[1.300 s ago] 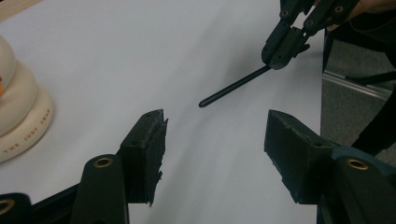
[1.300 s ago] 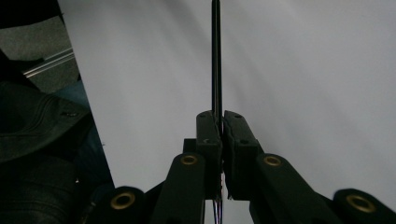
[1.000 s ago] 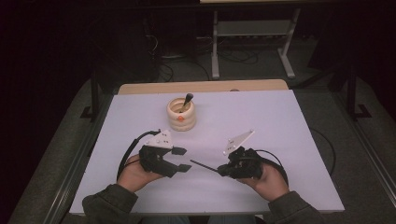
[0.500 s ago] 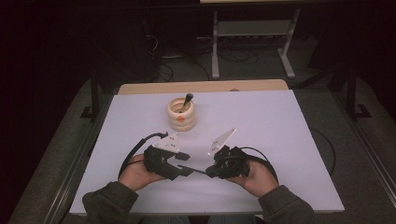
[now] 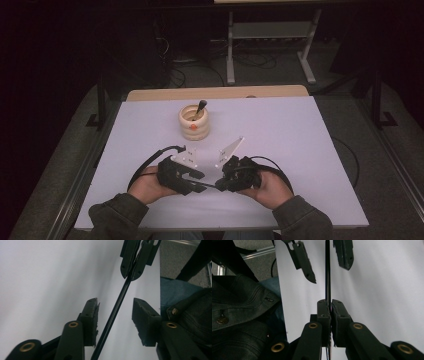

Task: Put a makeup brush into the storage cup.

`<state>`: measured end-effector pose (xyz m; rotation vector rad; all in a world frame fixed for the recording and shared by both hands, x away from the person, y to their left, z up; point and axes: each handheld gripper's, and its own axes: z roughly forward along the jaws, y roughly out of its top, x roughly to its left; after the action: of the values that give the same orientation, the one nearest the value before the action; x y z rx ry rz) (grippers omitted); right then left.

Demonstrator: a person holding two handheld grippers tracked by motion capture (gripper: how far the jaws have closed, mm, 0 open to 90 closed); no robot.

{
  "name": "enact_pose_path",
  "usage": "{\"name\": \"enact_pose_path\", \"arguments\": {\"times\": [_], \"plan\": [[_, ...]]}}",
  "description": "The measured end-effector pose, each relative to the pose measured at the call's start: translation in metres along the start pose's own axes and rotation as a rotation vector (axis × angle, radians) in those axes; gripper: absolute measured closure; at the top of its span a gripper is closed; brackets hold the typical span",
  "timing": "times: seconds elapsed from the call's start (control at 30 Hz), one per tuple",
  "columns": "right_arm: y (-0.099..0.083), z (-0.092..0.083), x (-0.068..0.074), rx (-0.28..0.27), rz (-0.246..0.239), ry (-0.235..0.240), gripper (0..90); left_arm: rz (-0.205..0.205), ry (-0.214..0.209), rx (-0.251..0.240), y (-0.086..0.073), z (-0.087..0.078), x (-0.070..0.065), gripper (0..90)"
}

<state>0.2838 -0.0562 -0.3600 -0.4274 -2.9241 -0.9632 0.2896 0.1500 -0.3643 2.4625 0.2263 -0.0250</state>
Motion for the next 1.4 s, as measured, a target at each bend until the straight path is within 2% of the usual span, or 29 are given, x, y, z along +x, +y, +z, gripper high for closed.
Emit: {"name": "enact_pose_path", "arguments": {"times": [0.17, 0.23, 0.3, 0.5, 0.77, 0.8, 0.83, 0.9, 0.93, 0.97, 1.0, 1.07, 1.17, 1.23, 1.3, 1.4], "plan": [[0.002, 0.0, 0.001, 0.005, -0.014, 0.008, 84.9, 0.032, -0.011, 0.029, 0.0, 0.003, -0.001, 65.5], [0.003, 0.001, 0.002, 0.017, -0.011, 0.014, 84.9, 0.036, -0.014, 0.036, 0.0, 0.004, -0.002, 67.5], [0.004, 0.002, 0.002, 0.009, -0.035, 0.016, 84.9, 0.034, -0.02, 0.04, 0.0, 0.005, -0.002, 68.1], [0.007, 0.003, 0.005, 0.02, -0.046, 0.027, 84.9, 0.053, -0.029, 0.049, -0.001, 0.007, -0.004, 77.0], [0.007, 0.003, 0.006, 0.019, -0.059, 0.023, 84.3, 0.082, -0.054, 0.068, -0.002, 0.009, -0.008, 82.6], [0.006, 0.003, 0.005, 0.015, -0.055, 0.022, 83.3, 0.103, -0.056, 0.084, -0.001, 0.01, -0.008, 84.4], [0.006, 0.002, 0.005, 0.003, -0.053, 0.011, 82.6, 0.1, -0.041, 0.081, -0.001, 0.011, -0.01, 85.1], [0.005, -0.002, 0.001, -0.03, -0.025, 0.021, 69.2, 0.1, -0.031, 0.08, -0.002, 0.01, -0.01, 85.2], [0.004, -0.004, 0.0, -0.047, 0.006, 0.037, 65.5, 0.093, -0.025, 0.074, -0.002, 0.01, -0.009, 85.2], [0.003, -0.006, -0.001, -0.07, 0.015, 0.017, 61.7, 0.081, -0.023, 0.068, -0.004, 0.009, -0.008, 85.2], [0.0, -0.009, -0.002, -0.09, 0.022, 0.004, 60.4, 0.067, -0.019, 0.062, -0.005, 0.008, -0.007, 85.2], [-0.006, -0.014, -0.004, -0.13, 0.054, 0.019, 57.8, 0.041, -0.009, 0.047, -0.009, 0.006, -0.004, 85.2], [-0.019, -0.019, -0.007, -0.172, 0.101, 0.011, 55.5, -0.009, -0.011, 0.009, -0.016, 0.001, 0.001, 85.2], [-0.026, -0.023, -0.007, -0.201, 0.151, -0.004, 54.8, -0.03, -0.013, -0.014, -0.019, -0.001, 0.003, 85.2], [-0.033, -0.026, -0.01, -0.236, 0.173, -0.008, 54.7, -0.034, -0.003, -0.007, -0.021, -0.001, 0.003, 85.2], [-0.038, -0.029, -0.013, -0.243, 0.199, -0.024, 54.3, -0.034, -0.008, -0.026, -0.022, -0.003, 0.002, 85.2]]}}
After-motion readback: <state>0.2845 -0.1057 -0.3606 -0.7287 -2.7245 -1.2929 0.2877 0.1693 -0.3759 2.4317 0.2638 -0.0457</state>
